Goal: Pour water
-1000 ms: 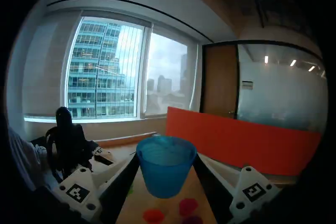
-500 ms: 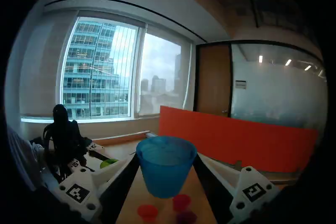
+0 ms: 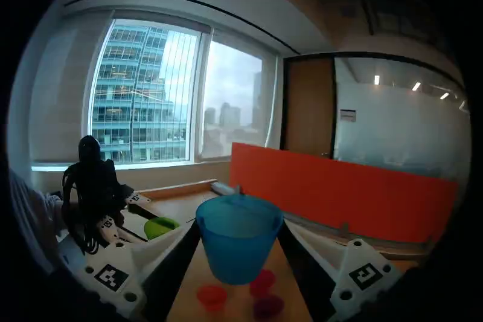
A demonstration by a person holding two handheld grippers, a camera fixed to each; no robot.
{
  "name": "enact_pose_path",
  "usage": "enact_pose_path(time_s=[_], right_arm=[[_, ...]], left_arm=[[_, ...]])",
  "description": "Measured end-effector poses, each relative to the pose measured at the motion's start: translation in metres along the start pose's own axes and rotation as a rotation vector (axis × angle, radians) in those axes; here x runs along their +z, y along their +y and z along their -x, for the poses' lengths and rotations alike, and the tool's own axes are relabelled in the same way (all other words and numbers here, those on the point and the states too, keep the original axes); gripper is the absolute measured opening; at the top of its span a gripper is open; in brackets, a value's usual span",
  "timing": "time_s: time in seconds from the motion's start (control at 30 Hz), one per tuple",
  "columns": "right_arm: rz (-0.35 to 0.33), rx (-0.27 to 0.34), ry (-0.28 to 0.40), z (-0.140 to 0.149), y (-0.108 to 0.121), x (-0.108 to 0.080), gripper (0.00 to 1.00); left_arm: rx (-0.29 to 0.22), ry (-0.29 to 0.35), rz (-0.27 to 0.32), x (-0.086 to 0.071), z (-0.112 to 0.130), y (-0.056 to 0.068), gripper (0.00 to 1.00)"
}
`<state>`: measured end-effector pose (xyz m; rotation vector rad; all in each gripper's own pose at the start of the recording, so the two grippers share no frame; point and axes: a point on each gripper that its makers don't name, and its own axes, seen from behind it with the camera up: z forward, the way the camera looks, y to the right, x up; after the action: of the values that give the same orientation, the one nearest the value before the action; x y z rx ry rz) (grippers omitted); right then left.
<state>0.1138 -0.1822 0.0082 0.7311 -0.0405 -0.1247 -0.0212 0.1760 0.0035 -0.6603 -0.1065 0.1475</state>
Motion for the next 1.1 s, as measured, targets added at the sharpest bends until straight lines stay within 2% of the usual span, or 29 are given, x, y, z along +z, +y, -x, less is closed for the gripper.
enact_pose_path(time_s=[0.4,0.6,1.1], right_arm=[[-0.028,0.017,-0.067,0.051,-0.004,-0.002,0.92],[-0.053,0.035,-0.102,0.073,-0.007,-0.004,0.92],[-0.093,0.039,-0.203,0.132,-0.015,-0.008,0.92]], left_arm=[[0.025,-0.086,0.01,0.002,0.028,-0.001,0.86],[0.021,-0.128,0.014,0.005,0.043,-0.001,0.86],[0.006,-0.175,0.011,0.007,0.071,-0.003,0.86]])
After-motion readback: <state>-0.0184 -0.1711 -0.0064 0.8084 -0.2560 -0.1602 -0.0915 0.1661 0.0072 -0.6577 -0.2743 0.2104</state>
